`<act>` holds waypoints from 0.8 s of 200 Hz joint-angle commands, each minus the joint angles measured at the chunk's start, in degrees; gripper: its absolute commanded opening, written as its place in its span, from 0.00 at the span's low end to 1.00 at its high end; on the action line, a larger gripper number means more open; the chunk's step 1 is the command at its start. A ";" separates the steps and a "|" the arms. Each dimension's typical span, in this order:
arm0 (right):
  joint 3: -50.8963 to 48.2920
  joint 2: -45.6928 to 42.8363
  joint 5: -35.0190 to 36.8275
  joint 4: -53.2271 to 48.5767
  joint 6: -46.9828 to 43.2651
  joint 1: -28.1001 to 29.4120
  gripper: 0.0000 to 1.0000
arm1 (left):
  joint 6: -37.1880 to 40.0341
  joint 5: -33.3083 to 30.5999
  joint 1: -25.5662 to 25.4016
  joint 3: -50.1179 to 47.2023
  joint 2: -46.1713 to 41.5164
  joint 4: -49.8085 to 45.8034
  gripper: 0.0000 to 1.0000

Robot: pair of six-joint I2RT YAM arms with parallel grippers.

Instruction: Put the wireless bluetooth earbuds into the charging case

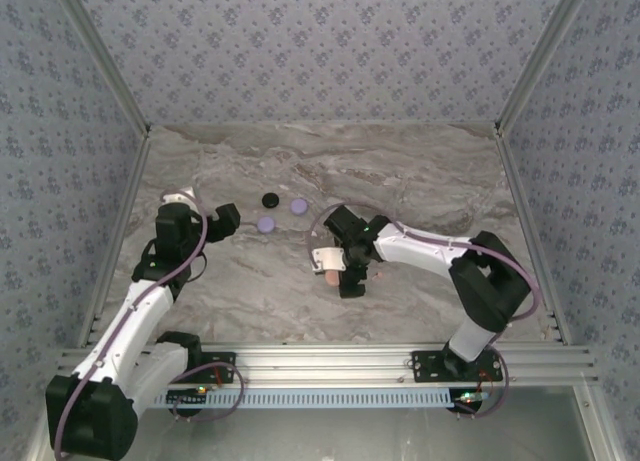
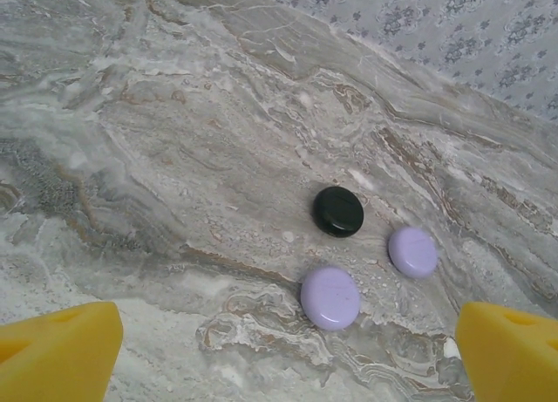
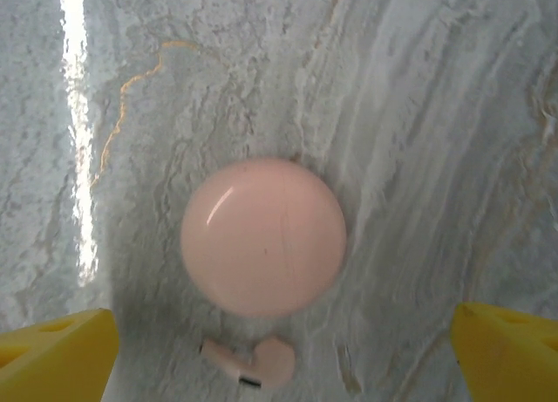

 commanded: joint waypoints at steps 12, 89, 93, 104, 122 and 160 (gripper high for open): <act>2.17 3.61 -2.32 2.18 -2.81 0.64 0.98 | -0.14 -0.22 0.79 0.25 -1.06 -0.27 0.98; 3.88 7.50 -2.91 -0.62 -2.50 -0.33 0.67 | -0.38 0.20 1.05 0.42 0.12 0.26 0.99; 3.89 7.55 -3.08 -0.69 -2.47 -0.30 0.65 | -0.41 0.21 1.09 0.43 0.17 0.26 0.99; 3.89 7.46 -3.39 -0.54 -2.13 -0.35 0.60 | -0.37 0.45 1.13 0.51 0.39 0.39 0.99; 4.06 6.96 -3.79 -0.37 -1.43 -0.49 0.51 | -0.42 1.07 1.16 0.51 0.69 0.71 0.99; 3.91 1.48 -4.08 0.66 0.71 -1.75 0.44 | 0.00 6.02 1.12 0.73 2.04 3.58 0.99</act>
